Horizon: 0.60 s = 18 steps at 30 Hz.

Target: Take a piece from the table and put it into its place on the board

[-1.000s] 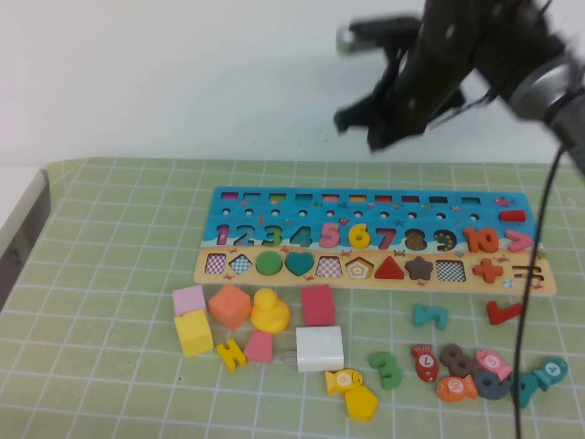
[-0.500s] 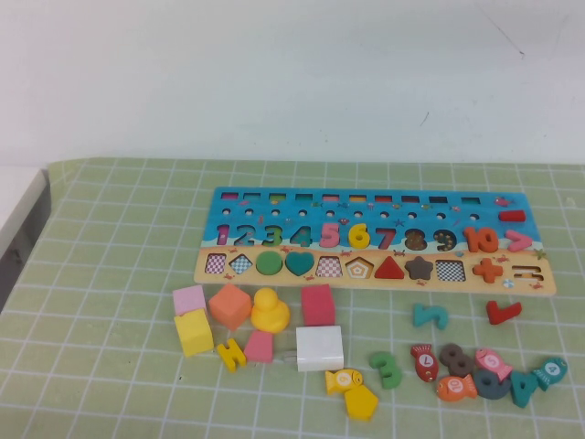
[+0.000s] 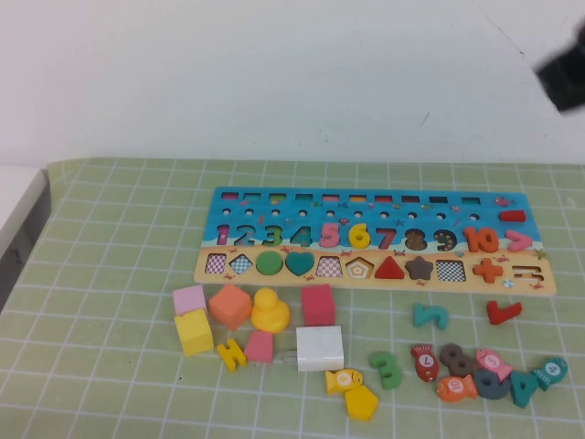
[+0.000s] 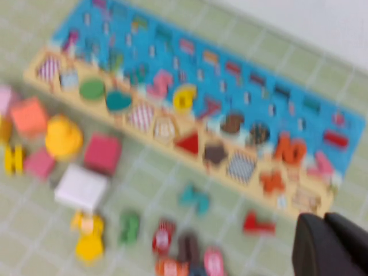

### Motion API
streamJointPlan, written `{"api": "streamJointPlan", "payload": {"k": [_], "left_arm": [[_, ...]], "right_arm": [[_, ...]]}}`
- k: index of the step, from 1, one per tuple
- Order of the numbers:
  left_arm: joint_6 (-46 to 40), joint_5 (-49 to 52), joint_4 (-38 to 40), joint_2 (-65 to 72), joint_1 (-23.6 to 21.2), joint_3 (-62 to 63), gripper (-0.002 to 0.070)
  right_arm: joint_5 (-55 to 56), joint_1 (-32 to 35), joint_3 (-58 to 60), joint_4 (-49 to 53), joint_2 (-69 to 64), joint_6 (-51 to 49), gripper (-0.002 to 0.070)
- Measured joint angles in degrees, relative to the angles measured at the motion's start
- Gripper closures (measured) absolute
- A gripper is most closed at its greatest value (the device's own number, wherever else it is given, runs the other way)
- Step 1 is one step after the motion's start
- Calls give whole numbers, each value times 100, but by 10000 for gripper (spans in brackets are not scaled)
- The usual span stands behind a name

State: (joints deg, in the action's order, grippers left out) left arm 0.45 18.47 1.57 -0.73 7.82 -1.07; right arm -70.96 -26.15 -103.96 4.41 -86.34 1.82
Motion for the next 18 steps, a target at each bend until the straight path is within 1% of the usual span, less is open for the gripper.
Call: {"api": "streamJointPlan", "payload": {"k": [4,7,11,14,18], "left_arm": [[0,0,0,0,0,0,677],[0,0,0,0,0,0,677],[0,0,0,0,0,0,677],[0,0,0,0,0,0,677],[0,0,0,0,0,0,677]], "right_arm": [[29,0,1191,-26,1069,0,673],[387,0,2147,-220,1895,0,673],[1357,0,3590,-624,2965,0,673],[2064,0,4754,-758,3679,0,673],[3086,0,5931,-853,4348,-88,674]]}}
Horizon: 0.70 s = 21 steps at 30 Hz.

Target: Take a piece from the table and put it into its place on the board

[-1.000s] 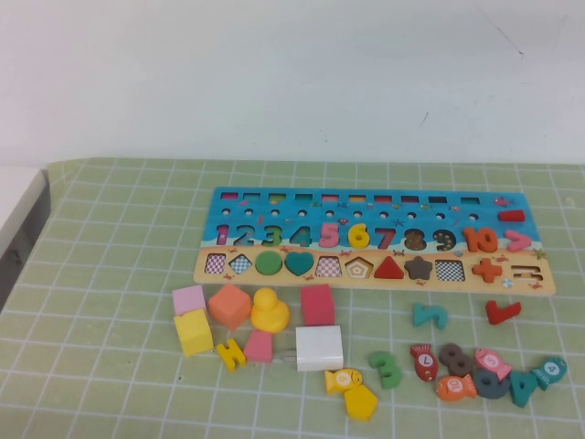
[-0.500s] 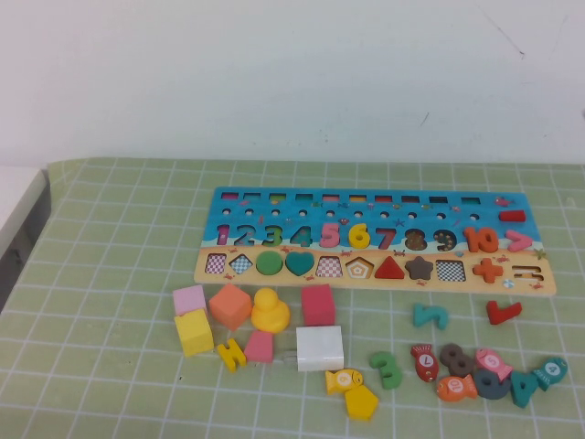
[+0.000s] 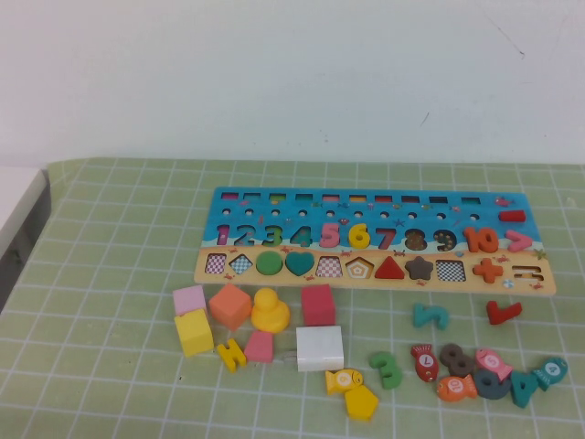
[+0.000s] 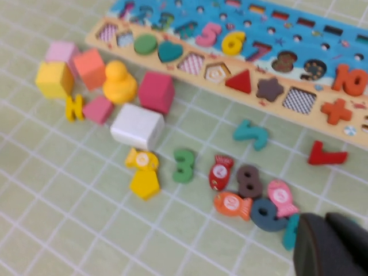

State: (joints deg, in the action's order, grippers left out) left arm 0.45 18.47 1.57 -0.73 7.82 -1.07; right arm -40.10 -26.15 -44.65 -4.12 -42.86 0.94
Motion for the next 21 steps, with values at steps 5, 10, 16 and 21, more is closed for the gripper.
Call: {"api": "streamJointPlan", "payload": {"k": [5,10,16,21], "left_arm": [[0,0,0,0,0,0,677],[0,0,0,0,0,0,677],[0,0,0,0,0,0,677],[0,0,9,0,0,0,677]], "right_arm": [[647,0,901,-321,462,-34,675],[660,0,1271,-578,480,-34,675],[690,0,1545,-522,531,11,675],[1048,582,2019,-178,1232,344,676]]}}
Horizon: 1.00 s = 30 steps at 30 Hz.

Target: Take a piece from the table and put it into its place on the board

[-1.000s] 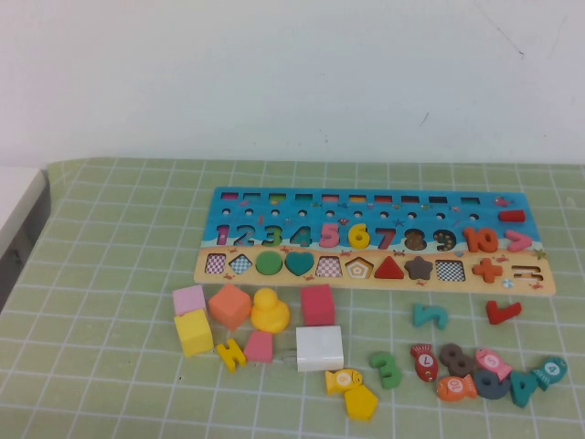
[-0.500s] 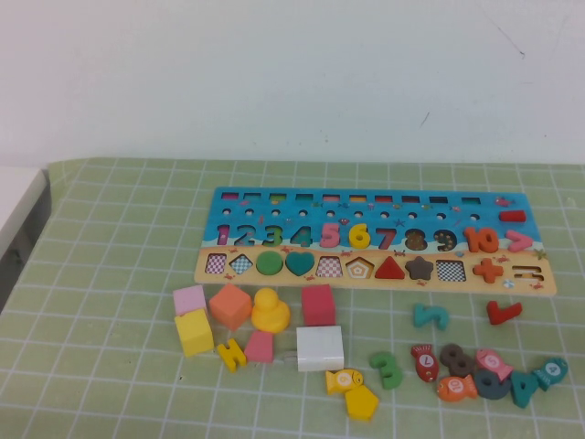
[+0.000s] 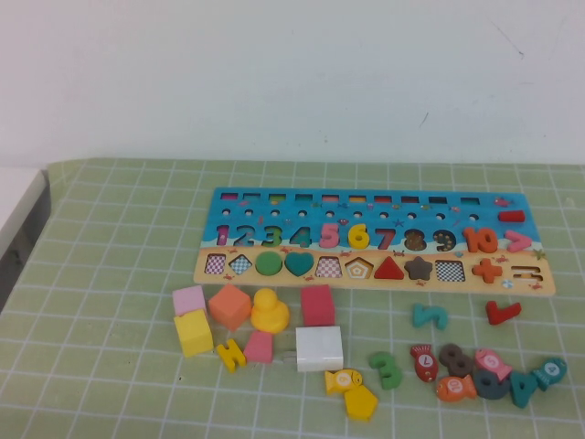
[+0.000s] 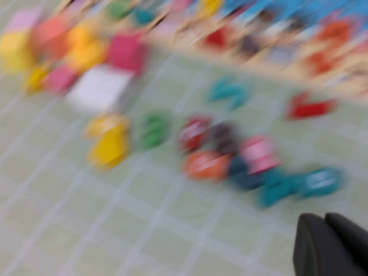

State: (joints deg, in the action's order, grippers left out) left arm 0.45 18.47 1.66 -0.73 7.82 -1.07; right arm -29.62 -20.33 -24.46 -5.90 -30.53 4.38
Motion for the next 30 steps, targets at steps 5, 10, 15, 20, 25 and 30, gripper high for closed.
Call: {"api": "streamJointPlan", "payload": {"k": [5,10,15,20,25,30], "left_arm": [[0,0,0,0,0,0,677],[0,0,0,0,0,0,677],[0,0,0,0,0,0,677],[0,0,0,0,0,0,677],[0,0,0,0,0,0,677],[0,0,0,0,0,0,677]], "right_arm": [[817,1207,1019,35,1092,266,676],[1216,2053,1950,70,2258,306,676],[1202,2427,2583,70,3065,343,676],[1118,2548,2596,70,3117,356,676],[1119,2548,2596,70,3128,356,676],[1119,2548,2596,-57,3128,346,676]]}}
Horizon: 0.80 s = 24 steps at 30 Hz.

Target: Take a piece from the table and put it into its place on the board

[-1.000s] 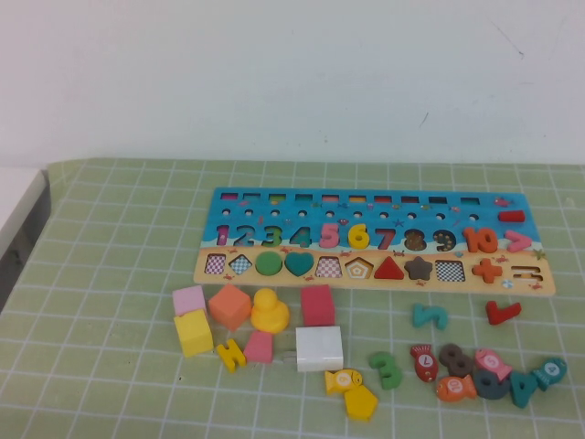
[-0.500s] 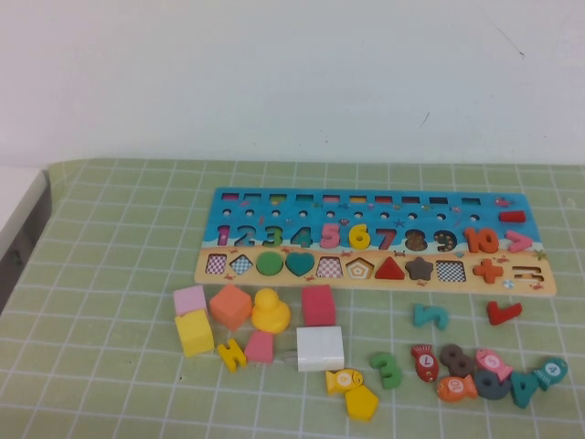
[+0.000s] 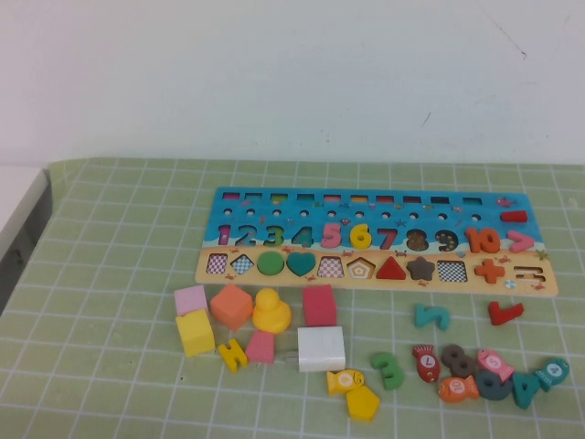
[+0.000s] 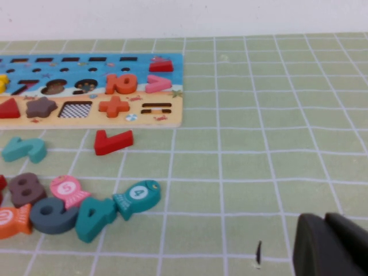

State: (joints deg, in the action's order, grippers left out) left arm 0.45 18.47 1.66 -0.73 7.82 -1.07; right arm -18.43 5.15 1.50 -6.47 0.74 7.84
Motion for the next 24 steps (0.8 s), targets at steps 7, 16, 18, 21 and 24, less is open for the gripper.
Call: {"api": "streamJointPlan", "payload": {"k": [7,16,18,21,24], "left_arm": [[0,0,0,0,0,0,677],[0,0,0,0,0,0,677],[0,0,0,0,0,0,677],[0,0,0,0,0,0,677],[0,0,0,0,0,0,677]], "right_arm": [[-49,0,-10,442,0,-900,676],[-73,0,-10,647,0,-1315,676],[-73,0,-10,647,0,-1323,676],[-73,0,-10,647,0,-1329,676],[-73,0,-10,647,0,-1329,676]]}}
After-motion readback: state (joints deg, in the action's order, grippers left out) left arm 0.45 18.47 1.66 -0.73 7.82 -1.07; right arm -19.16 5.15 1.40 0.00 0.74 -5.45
